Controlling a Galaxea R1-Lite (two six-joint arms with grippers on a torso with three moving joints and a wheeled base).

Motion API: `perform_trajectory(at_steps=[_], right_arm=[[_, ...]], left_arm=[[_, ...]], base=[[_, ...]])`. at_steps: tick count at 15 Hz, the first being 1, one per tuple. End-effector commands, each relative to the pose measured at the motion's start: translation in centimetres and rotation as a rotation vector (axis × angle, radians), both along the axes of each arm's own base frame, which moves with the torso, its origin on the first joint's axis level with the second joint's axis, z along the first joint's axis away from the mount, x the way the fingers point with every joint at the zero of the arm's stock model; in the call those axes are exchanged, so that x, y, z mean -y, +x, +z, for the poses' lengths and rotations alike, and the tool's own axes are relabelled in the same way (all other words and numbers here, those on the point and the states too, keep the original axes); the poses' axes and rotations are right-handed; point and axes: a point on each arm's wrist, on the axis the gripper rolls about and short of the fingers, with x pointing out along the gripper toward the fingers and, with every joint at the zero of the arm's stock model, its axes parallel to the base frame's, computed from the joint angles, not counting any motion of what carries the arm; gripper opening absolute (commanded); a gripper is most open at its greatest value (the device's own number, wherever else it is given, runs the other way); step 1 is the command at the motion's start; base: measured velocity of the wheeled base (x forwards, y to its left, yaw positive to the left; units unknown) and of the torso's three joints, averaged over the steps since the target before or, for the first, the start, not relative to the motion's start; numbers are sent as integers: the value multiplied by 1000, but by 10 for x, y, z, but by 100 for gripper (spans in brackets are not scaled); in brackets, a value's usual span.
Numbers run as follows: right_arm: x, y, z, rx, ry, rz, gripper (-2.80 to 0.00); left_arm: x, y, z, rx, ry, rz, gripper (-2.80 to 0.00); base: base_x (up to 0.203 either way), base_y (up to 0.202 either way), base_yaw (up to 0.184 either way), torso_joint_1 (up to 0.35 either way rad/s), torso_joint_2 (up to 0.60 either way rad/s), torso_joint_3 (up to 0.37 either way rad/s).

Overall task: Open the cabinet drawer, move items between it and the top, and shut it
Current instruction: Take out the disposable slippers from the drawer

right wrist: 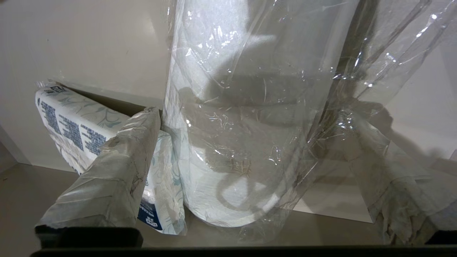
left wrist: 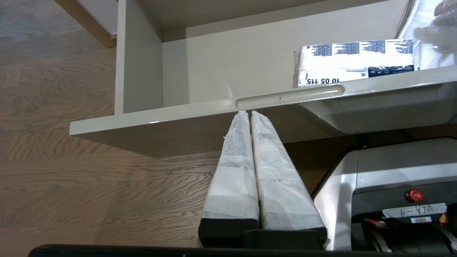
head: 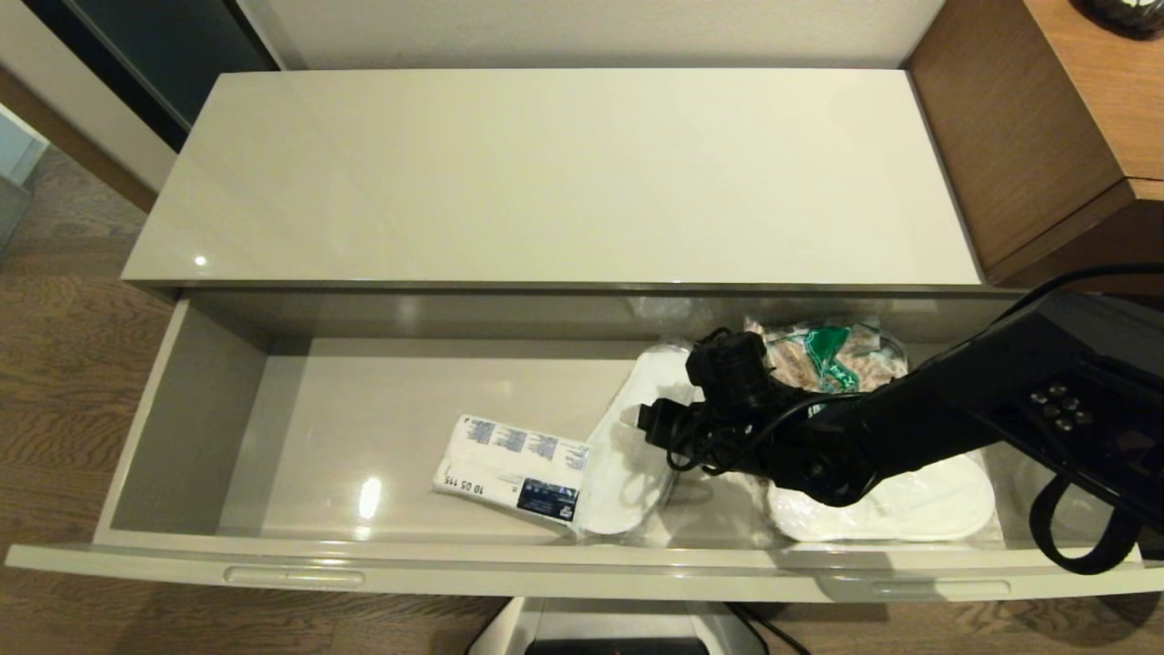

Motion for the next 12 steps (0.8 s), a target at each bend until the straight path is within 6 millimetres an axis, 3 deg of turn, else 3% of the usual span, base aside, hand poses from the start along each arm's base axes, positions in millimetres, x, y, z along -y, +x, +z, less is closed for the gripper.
perform_trajectory(at_steps=[1,5,6,12], right_arm=[[0,0,0,0,3,-3,0],[0,0,0,-1,4,-4,0],[0,0,-1,-2,3,-4,-280],[0,0,-1,-2,4,-3,-280]], left_arm=[[0,0,0,-1,1,0,-280],[0,0,0,-1,1,0,-280],[0,0,0,-1,1,0,-280],[0,0,0,-1,1,0,-280]], base=[[0,0,0,0,0,0],[0,0,0,0,0,0],[0,0,0,0,0,0],[0,0,0,0,0,0]])
